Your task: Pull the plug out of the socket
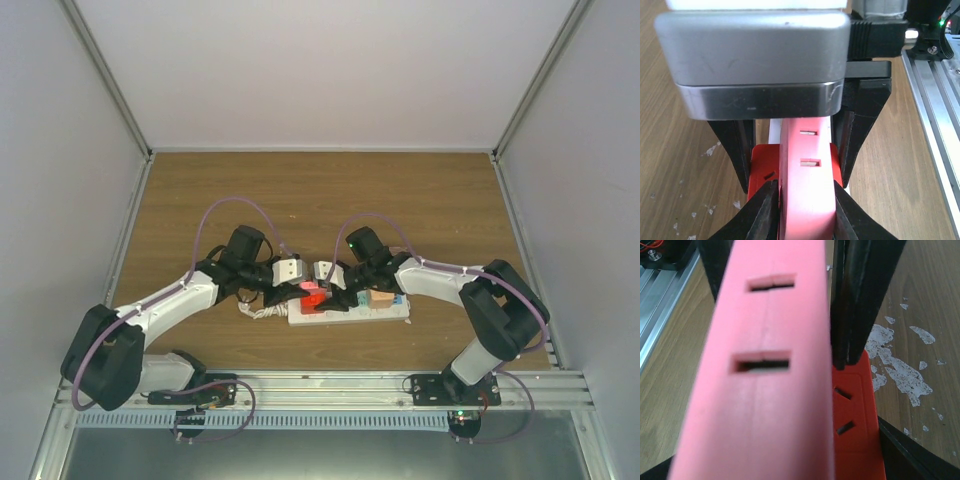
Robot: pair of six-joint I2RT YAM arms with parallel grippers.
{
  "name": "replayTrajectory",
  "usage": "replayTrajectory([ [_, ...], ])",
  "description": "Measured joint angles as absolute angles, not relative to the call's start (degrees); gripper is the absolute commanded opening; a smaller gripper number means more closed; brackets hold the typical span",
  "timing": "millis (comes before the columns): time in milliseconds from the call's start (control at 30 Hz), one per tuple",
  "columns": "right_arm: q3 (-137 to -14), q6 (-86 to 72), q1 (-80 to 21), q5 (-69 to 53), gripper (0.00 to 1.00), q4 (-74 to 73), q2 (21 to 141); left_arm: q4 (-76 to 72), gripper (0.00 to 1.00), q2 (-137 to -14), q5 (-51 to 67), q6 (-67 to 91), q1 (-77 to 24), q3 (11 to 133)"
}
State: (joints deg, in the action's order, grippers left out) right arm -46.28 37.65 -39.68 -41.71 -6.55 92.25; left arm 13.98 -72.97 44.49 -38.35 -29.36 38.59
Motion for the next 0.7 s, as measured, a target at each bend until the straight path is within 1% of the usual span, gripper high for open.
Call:
replayTrajectory([
  [100,-46.28,37.34,-39.66,-41.76,0.67,-6.48,92.25,14.11,0.27,-73.08,44.93,-37.85,-29.36,38.72],
  [267,-46.41,36.62,-39.66,-41.98,0.67,-6.52,92.36,13.67,0.22,-73.36,45.23,-36.95,-29.41,38.74],
  [467,-46.52,36.14,-39.66,-42.15,0.61,-6.85,92.38,12.6,0.11,-73.82,45.21,-36.01,-29.41,38.76],
  [700,-46.52,36.16,-39.66,-42.15,0.57,-6.83,92.38,12.49,0.03,-73.69,45.21,-35.31,-29.41,38.74],
])
